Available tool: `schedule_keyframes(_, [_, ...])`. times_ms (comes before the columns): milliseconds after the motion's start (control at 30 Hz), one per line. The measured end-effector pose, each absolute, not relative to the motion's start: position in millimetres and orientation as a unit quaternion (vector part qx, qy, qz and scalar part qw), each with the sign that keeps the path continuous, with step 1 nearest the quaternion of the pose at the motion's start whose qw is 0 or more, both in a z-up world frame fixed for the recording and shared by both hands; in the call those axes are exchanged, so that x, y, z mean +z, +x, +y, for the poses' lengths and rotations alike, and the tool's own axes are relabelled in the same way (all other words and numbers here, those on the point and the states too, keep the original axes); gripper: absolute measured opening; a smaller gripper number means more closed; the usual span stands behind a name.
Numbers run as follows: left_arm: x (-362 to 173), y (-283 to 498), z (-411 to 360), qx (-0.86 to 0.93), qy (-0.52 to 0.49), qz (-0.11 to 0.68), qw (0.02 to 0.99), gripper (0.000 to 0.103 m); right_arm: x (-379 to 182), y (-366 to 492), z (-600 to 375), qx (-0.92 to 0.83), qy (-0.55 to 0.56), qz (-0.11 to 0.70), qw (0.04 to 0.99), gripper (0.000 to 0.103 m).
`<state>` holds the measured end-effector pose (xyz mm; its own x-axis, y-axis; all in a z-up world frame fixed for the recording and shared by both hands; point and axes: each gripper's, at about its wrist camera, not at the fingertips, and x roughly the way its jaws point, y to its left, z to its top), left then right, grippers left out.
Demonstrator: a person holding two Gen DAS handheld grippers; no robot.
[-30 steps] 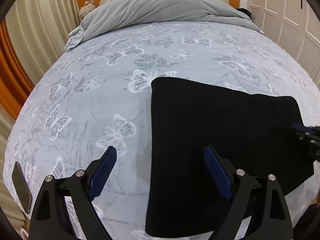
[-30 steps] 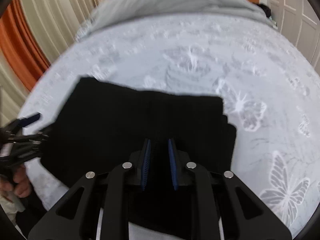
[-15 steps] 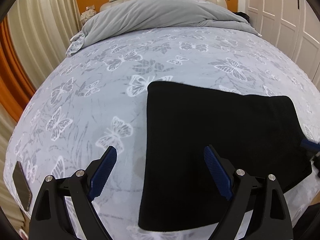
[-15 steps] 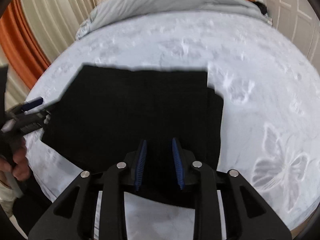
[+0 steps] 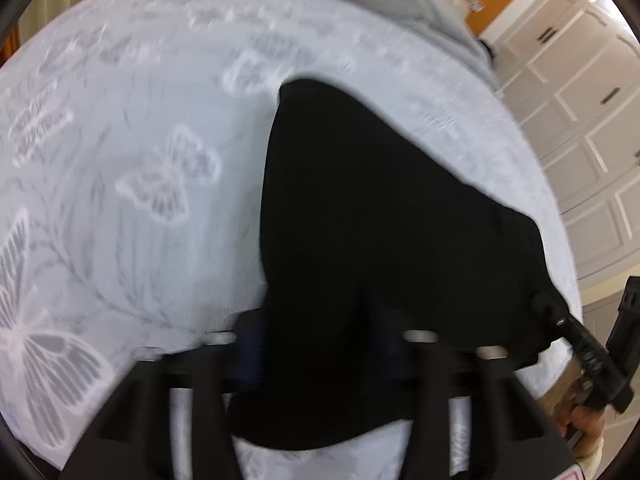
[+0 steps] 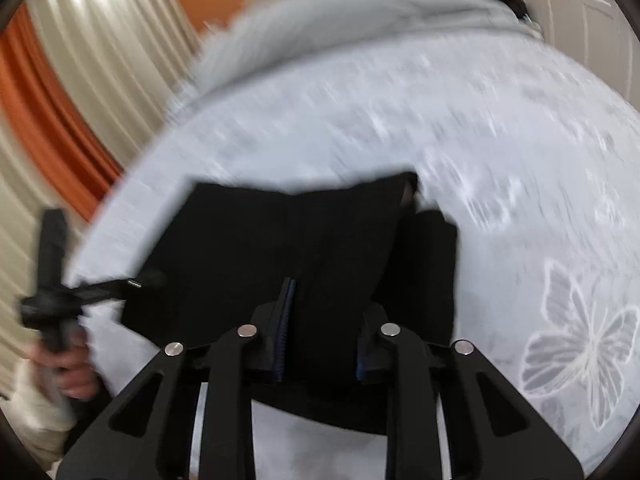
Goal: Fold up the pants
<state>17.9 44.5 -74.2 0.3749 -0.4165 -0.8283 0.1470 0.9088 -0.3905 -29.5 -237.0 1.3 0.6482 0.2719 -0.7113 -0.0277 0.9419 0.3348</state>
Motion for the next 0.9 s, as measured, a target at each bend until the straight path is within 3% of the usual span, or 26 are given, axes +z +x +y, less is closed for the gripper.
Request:
schedule_keyframes(33, [-63,12,47,-0.17,-0.115,0.514,0.833,0.021,10,-33,-233,0.087,0.137,0.4,0.902,0.023])
schedule_keyframes(100, [-48,3,53,-0.151,-0.089,0.485,0.857,0.017,9,-36,-230,0.075,0.121,0.404,0.903,0.025])
schedule_keyframes(167, [-55,4,54,-0.114,-0.043,0.489,0.863,0.018,-39,-22,-237,0.034,0.116,0.499,0.858,0.027])
schedule_keyframes(233, [-72,6,54,-0.092,-0.022,0.515,0.852,0.018,-50,-22,-245,0.033,0.148,0.493,0.856,0.029])
schedule_keyframes(300, [-76,3,57,-0.091,-0.025,0.52,0.849,0.02,-33,-23,-247,0.031,0.139,0.472,0.87,0.038])
schedule_keyframes(333, [-72,1,57,-0.092,-0.03,0.515,0.852,0.033,-24,-26,-251,0.015,0.133,0.447,0.884,0.059])
schedule_keyframes(367, [-67,-1,57,-0.084,-0.03,0.505,0.859,0.05,-20,-28,-256,-0.002,0.134,0.436,0.89,0.067])
schedule_keyframes(467, [-56,-7,59,-0.071,-0.034,0.482,0.873,0.068,-27,-22,-268,-0.016,0.162,0.44,0.883,0.067])
schedule_keyframes(700, [-51,-2,32,-0.093,0.001,0.469,0.878,0.074,-43,-19,-257,-0.01,0.158,0.464,0.871,0.069])
schedule_keyframes(900, [-54,0,12,-0.108,0.013,0.471,0.876,0.078,-46,-20,-256,-0.01,0.159,0.471,0.867,0.079])
